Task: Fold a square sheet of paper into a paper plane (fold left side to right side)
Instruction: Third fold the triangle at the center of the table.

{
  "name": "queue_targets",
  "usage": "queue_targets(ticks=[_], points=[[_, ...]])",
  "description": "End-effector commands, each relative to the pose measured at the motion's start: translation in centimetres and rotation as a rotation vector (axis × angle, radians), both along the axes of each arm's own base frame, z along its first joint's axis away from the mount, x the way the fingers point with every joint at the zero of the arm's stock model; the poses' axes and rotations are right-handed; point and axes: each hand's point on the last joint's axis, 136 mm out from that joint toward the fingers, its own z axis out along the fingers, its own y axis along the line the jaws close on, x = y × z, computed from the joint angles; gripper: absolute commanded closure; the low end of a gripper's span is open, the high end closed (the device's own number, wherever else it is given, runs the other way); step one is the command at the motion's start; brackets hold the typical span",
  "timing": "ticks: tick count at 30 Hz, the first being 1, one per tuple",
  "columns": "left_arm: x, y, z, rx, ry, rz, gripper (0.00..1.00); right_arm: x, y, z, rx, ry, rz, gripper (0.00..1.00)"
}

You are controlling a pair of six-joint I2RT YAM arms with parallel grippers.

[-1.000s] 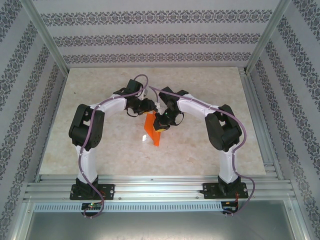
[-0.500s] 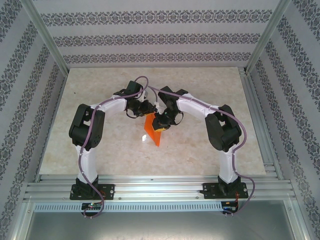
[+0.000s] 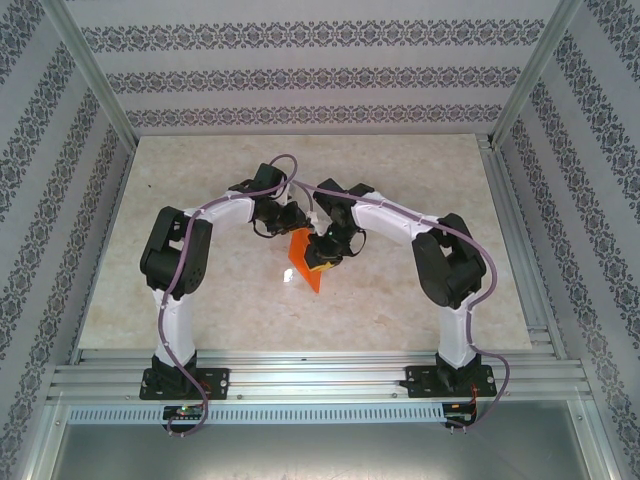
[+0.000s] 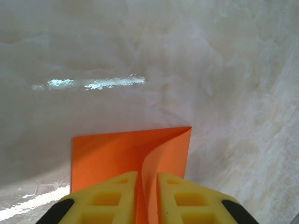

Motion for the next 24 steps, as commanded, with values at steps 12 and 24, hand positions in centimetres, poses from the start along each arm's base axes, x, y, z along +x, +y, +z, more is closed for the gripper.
queue_targets(ticks=[12, 24], points=[[0.3, 0.1, -0.9, 0.023, 0.003, 0.006, 0.84, -0.8, -0.1, 2.2, 0.032, -0.071, 0.014, 0.86], [0.1, 0.3, -1.3, 0.033, 0.01, 0.003, 0.84, -0.9, 2.2, -0.3, 0.103, -0.074, 0.122, 0.97]])
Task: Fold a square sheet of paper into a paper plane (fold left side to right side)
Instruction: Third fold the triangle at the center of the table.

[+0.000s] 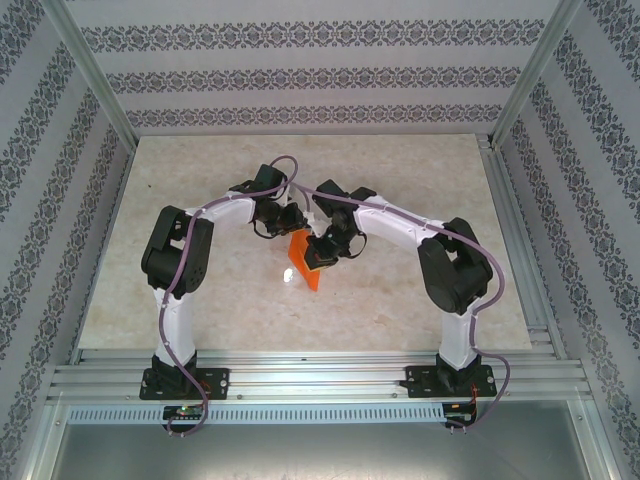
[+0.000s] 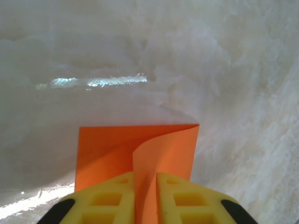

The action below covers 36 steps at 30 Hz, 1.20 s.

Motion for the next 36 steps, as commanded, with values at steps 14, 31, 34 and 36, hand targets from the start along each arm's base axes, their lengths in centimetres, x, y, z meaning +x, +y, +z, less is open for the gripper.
queue_targets(ticks=[14, 31, 34, 36], points=[[-0.1, 0.4, -1.5, 0.035, 0.015, 0.006, 0.84, 1.6, -0.2, -3.0, 0.019, -0.016, 0.021, 0.96], [-0.2, 0.6, -2.5, 0.048, 0.029, 0.008, 0.84, 4.6, -1.8, -4.7, -0.009, -0.003, -0.096, 0.95], [-0.2, 0.6, -2.6, 0.049, 0.031, 0.01, 0.84, 5.0, -1.9, -5.0, -0.007, 0.0, -0.112, 0.95], [-0.2, 0.6, -2.7, 0.05, 0.034, 0.01, 0.84, 5.2, -1.7, -5.1, 0.003, -0.002, -0.117, 0.95]])
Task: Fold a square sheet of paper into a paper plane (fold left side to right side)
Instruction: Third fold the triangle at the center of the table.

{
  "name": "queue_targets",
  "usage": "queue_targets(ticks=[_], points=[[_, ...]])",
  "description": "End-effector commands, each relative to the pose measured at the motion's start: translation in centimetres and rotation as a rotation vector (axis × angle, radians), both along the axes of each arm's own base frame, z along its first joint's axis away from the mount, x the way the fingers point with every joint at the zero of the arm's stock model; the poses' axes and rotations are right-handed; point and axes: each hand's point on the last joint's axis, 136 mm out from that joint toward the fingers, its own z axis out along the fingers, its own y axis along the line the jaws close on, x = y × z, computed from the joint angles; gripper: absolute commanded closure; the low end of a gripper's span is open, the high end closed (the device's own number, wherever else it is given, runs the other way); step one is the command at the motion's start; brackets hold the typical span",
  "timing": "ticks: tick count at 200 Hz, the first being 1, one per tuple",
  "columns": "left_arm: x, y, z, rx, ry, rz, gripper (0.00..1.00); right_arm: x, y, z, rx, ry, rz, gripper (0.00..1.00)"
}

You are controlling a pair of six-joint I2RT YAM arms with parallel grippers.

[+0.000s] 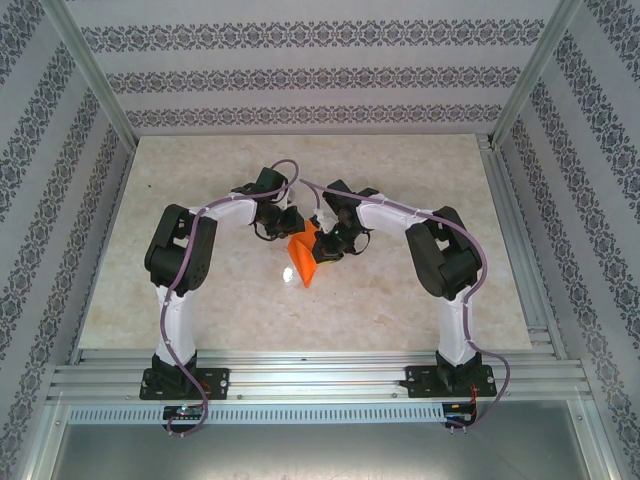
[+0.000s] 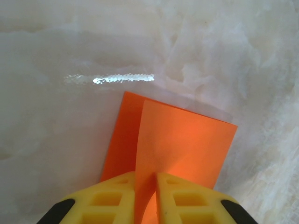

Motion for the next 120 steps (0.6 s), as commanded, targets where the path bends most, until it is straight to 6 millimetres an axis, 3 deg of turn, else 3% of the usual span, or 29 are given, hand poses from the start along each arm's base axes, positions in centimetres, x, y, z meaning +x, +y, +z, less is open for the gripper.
queue_targets(ticks=[1, 22, 51, 88, 101, 120], points=[[-0.2, 0.2, -1.1, 0.02, 0.011, 0.001, 0.84, 1.0, 0.3, -0.5, 0.016, -0.009, -0.026, 0.95], [0.2, 0.2, -0.1, 0.011, -0.011, -0.006, 0.82, 0.9, 0.5, -0.5, 0.025, 0.0, -0.025, 0.95], [1.1, 0.6, 2.5, -0.012, -0.058, -0.006, 0.69, 0.6, 0.3, -0.7, 0.018, 0.006, -0.019, 0.95], [1.5, 2.4, 5.1, 0.011, -0.103, 0.003, 0.58, 0.4, 0.2, -1.0, 0.012, 0.018, -0.015, 0.95], [1.4, 3.2, 5.6, 0.041, -0.12, 0.001, 0.59, 0.3, 0.2, -1.1, 0.011, 0.017, -0.015, 0.95], [1.3, 2.7, 6.1, 0.01, -0.137, -0.026, 0.69, 0.4, 0.2, -1.1, 0.011, 0.015, -0.014, 0.94]])
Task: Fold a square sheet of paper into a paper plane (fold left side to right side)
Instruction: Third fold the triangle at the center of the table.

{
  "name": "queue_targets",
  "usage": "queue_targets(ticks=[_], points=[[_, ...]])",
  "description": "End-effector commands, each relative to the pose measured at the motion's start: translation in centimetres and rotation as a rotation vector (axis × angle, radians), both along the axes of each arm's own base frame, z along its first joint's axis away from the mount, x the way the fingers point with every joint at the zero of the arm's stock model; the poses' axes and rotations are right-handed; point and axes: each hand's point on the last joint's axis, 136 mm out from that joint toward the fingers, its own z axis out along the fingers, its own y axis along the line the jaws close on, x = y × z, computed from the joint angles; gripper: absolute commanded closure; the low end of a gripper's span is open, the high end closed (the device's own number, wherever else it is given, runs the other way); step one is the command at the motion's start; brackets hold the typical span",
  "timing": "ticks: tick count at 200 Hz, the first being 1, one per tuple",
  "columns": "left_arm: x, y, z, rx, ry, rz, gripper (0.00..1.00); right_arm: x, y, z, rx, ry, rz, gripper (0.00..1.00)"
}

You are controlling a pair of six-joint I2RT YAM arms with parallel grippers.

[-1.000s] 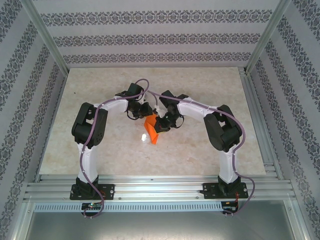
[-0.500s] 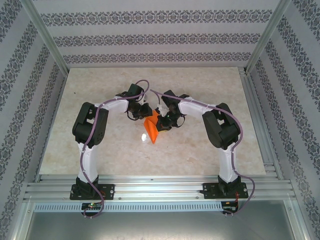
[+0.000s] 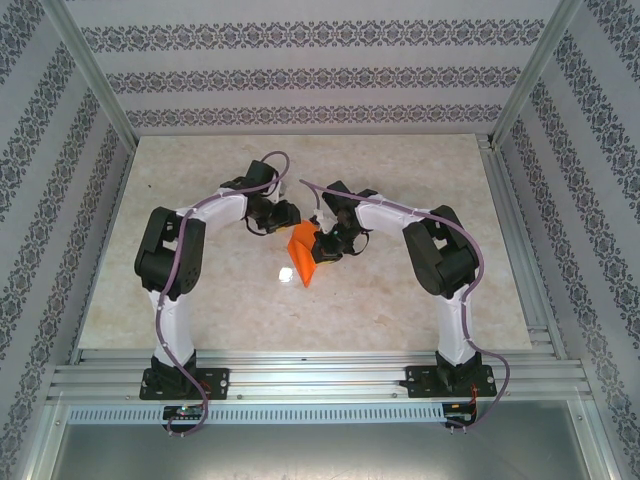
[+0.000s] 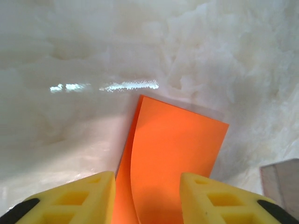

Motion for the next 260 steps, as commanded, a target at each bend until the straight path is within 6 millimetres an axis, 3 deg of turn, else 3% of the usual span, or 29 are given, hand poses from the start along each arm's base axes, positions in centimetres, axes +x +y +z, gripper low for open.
queue_targets(ticks=[1, 27, 57, 96, 158, 260], points=[[0.6, 0.2, 3.2, -0.016, -0.085, -0.042, 0.69, 0.1, 0.1, -0.4, 0.01, 0.011, -0.005, 0.95], [0.9, -2.4, 3.0, -0.141, -0.077, -0.096, 0.79, 0.2, 0.1, -0.4, 0.008, 0.013, -0.006, 0.95], [1.7, -3.9, 1.7, -0.171, -0.057, -0.123, 0.84, 0.2, 0.2, -0.4, 0.009, 0.014, -0.008, 0.94], [2.0, -3.8, -0.7, -0.152, -0.016, -0.116, 0.85, 0.2, 0.2, -0.4, 0.005, 0.014, -0.011, 0.94], [0.7, -3.2, -4.7, -0.071, 0.053, -0.129, 0.86, 0.8, 0.3, 0.0, -0.004, -0.003, -0.013, 0.94], [0.4, -2.6, -5.6, -0.025, 0.065, -0.126, 0.87, 1.7, 0.0, -0.7, -0.028, -0.013, -0.025, 0.94]])
